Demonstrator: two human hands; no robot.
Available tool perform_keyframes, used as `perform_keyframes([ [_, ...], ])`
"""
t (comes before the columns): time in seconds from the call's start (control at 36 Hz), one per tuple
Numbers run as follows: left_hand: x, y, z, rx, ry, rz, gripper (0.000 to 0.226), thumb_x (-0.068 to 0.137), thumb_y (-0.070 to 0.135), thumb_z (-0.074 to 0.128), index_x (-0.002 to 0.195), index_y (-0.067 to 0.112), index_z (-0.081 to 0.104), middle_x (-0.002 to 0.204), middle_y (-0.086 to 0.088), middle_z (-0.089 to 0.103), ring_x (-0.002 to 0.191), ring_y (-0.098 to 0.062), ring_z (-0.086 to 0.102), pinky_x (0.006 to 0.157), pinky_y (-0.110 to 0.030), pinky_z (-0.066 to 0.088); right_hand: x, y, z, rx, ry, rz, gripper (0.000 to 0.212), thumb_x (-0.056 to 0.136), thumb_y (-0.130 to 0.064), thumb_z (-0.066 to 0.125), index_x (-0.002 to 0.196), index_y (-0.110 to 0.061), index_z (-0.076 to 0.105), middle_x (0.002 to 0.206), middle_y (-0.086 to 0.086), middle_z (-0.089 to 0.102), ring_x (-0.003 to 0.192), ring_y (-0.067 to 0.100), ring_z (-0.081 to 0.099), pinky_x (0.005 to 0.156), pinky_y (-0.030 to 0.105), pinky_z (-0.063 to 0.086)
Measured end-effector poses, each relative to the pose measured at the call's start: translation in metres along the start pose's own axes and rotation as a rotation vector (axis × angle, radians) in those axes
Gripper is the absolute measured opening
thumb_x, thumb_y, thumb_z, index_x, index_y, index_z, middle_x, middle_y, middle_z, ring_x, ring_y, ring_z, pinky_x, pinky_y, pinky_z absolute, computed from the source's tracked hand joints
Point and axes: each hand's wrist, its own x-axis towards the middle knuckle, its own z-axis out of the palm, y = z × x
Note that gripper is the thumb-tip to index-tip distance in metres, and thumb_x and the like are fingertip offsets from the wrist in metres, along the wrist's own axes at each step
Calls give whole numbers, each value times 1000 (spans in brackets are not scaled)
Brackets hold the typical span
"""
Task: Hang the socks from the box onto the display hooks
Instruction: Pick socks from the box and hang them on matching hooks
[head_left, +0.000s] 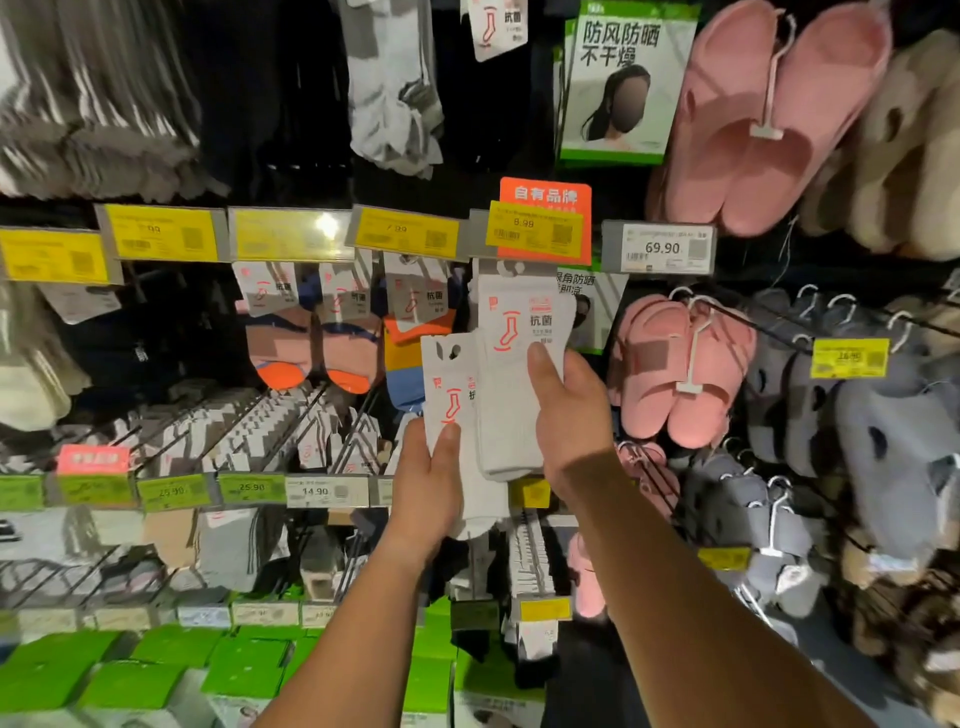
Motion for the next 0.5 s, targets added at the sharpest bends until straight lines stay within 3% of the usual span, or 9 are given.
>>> perform_keyframes([
  [0.08,3,2,-2,-1,-3,2,23,107,26,46,129,23,53,118,23,62,110,11,56,92,-24,43,5,-4,4,-13,18,0,14,102,-28,53,101,-25,67,107,-5,75,102,17,71,92,50,56],
  [0.19,7,0,-5,-8,0,-2,28,107,27,46,133,23,53,124,16,65,114,3,60,96,-26,46,20,-7,8,-90,74,15,19,99,-34,56,93,-21,68,103,6,74,105,33,67,91,57,53],
  [0.28,9,-1,-8,-18,1,-11,29,106,29,47,134,24,53,124,15,66,114,0,61,95,-27,47,30,-6,9,-153,93,6,26,93,-42,59,88,-18,69,94,7,74,92,29,69,82,46,56],
  [0.33,10,-2,-10,-23,10,-17,29,106,29,47,133,23,53,123,14,66,114,-3,61,97,-30,48,37,-9,12,-194,121,3,38,90,-44,60,93,-7,67,83,8,66,78,24,60,73,37,46],
  [0.42,11,-3,-12,-28,22,-27,27,106,29,48,131,22,53,123,11,66,115,-6,61,97,-32,48,52,-13,16,-266,160,85,47,97,-37,58,115,7,60,103,14,67,97,32,63,82,41,49],
  [0.5,11,-4,-13,-23,27,-31,24,105,29,48,128,24,53,122,12,66,115,-8,62,95,-31,48,68,-8,19,-338,185,175,46,98,-35,55,116,7,61,118,26,65,110,40,62,87,40,53],
])
